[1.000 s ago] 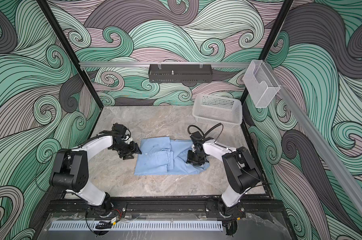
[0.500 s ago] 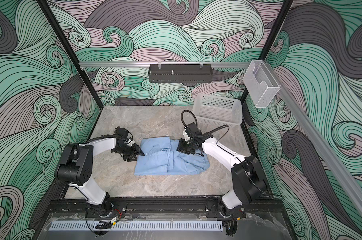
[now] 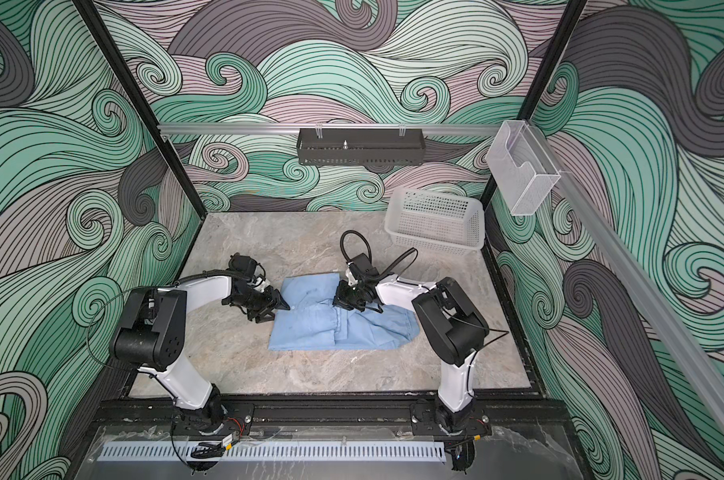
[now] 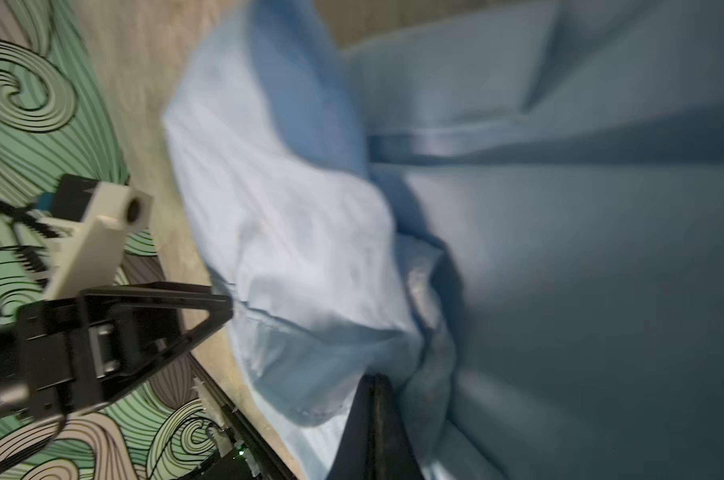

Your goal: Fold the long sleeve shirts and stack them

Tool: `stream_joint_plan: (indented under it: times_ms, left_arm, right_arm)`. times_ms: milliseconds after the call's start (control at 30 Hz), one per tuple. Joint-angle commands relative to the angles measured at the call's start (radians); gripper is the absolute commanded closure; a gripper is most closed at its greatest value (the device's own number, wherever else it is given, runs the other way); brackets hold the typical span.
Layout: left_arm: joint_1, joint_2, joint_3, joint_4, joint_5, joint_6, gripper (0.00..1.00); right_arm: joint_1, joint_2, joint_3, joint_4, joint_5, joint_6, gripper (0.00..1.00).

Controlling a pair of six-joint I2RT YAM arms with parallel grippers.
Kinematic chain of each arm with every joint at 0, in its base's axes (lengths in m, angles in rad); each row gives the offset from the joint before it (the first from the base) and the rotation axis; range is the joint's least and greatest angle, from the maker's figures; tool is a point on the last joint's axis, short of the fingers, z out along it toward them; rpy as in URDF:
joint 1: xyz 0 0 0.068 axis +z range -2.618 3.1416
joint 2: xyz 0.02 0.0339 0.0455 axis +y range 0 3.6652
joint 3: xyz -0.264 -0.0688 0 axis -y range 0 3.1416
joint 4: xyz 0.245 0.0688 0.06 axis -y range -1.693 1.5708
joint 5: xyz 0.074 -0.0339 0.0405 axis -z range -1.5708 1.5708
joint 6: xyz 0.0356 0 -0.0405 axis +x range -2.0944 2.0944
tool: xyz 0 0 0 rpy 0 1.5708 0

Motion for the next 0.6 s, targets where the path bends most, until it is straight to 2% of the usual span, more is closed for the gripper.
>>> stream_joint_plan:
  times_ms: [0,267,567]
  left_arm:
    - [0.011,0.017,-0.002,-0.014,-0.025,0.014,0.41]
    - [0.013,0.065,-0.016,0.032,0.027,-0.001,0.43]
    - [0.015,0.074,-0.052,0.098,0.067,-0.028,0.69]
  right_arm:
    - [-0.005,0.059,-0.052,-0.020,0.071,0.004,1.00]
    - [-0.005,0.118,-0.074,-0.016,0.091,-0.009,1.00]
    - [-0.006,0.114,-0.077,-0.014,0.075,-0.017,1.00]
